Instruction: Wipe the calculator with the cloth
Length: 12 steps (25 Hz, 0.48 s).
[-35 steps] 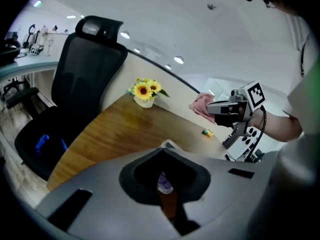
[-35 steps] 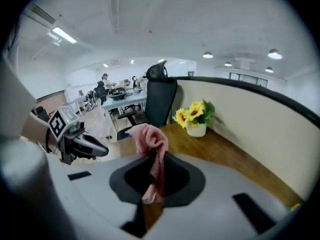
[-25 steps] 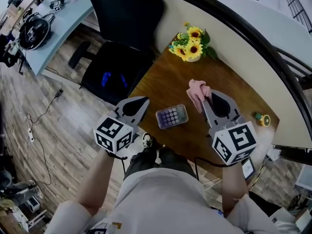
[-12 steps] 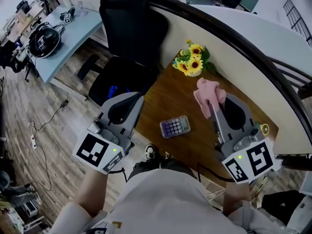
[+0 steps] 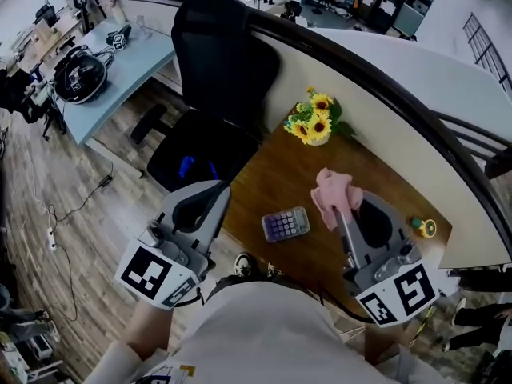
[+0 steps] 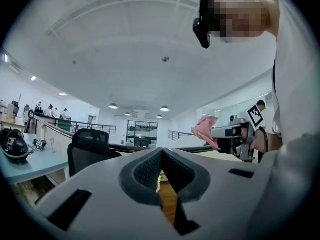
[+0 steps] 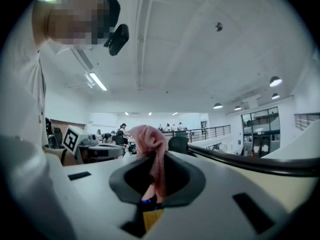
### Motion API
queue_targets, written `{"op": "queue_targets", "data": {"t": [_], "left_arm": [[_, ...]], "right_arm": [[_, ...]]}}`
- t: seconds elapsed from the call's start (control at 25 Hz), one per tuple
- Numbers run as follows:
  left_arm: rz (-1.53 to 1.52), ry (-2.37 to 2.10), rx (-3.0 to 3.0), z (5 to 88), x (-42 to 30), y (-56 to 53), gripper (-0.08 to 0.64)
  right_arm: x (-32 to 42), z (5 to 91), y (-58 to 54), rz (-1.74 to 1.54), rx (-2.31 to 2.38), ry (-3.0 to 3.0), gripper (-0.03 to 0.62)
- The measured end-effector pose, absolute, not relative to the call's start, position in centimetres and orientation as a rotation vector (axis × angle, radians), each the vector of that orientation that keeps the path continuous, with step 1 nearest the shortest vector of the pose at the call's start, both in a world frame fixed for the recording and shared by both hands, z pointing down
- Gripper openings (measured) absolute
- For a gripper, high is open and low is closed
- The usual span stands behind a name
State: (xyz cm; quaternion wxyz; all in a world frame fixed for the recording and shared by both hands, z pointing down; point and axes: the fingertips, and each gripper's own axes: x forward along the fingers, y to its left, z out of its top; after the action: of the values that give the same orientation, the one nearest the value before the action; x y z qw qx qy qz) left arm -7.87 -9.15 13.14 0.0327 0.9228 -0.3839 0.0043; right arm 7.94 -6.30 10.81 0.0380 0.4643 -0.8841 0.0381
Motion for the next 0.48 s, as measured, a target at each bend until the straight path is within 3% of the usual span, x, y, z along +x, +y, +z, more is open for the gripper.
{"op": "queue_targets", "data": {"t": [0.48], "left_arm": [[0.109, -1.175, 2.908, 14.0, -7.0, -9.3, 0.002]], "right_arm": [[5.8, 12.6, -6.1, 0.073, 1.345, -2.653, 0.038]]}}
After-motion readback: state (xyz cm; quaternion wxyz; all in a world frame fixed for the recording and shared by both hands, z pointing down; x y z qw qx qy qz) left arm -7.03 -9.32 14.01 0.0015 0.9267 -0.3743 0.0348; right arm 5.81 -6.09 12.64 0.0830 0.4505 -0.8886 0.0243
